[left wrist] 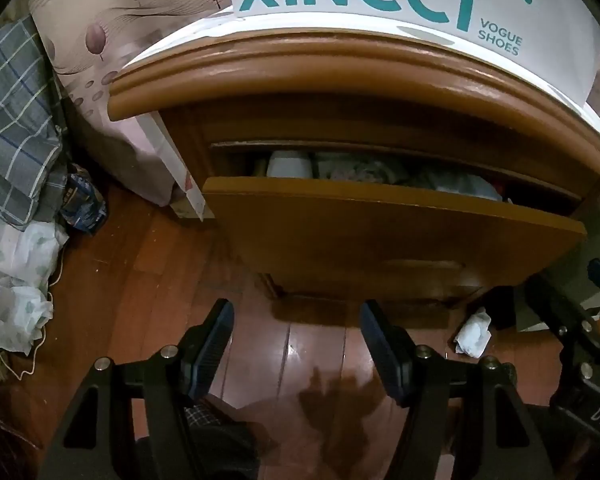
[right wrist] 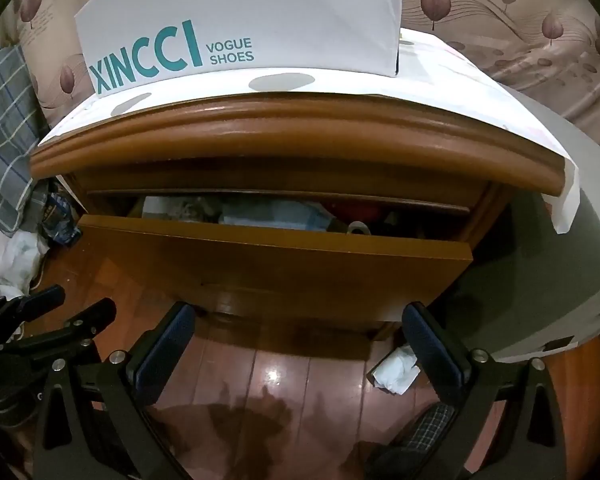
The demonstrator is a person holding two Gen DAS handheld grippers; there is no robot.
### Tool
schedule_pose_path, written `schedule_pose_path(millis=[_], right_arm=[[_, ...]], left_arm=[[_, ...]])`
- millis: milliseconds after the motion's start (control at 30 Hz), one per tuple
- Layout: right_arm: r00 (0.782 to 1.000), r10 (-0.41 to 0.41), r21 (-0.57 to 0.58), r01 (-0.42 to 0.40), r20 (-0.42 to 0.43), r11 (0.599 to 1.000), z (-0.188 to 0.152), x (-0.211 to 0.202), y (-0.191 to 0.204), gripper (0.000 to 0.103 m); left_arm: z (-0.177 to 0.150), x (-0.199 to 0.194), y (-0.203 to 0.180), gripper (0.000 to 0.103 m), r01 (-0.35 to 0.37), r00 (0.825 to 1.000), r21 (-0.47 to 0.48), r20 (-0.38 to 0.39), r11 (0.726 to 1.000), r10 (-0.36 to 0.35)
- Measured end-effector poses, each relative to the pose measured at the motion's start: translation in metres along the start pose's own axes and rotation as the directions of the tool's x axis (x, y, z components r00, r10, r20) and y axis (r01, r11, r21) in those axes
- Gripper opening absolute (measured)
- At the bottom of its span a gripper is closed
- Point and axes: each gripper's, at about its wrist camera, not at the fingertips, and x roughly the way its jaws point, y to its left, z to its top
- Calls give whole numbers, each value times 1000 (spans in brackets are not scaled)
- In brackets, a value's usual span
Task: Take underwear out of drawer
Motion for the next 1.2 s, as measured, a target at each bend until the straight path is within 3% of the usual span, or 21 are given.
schedule_pose_path(millis=[1200], right_arm=[[999, 11, 14, -10, -35, 1000, 0, 6, 0, 102]], left_arm=[[-6, 3, 2, 67, -1, 1000, 17, -13, 1000, 1]])
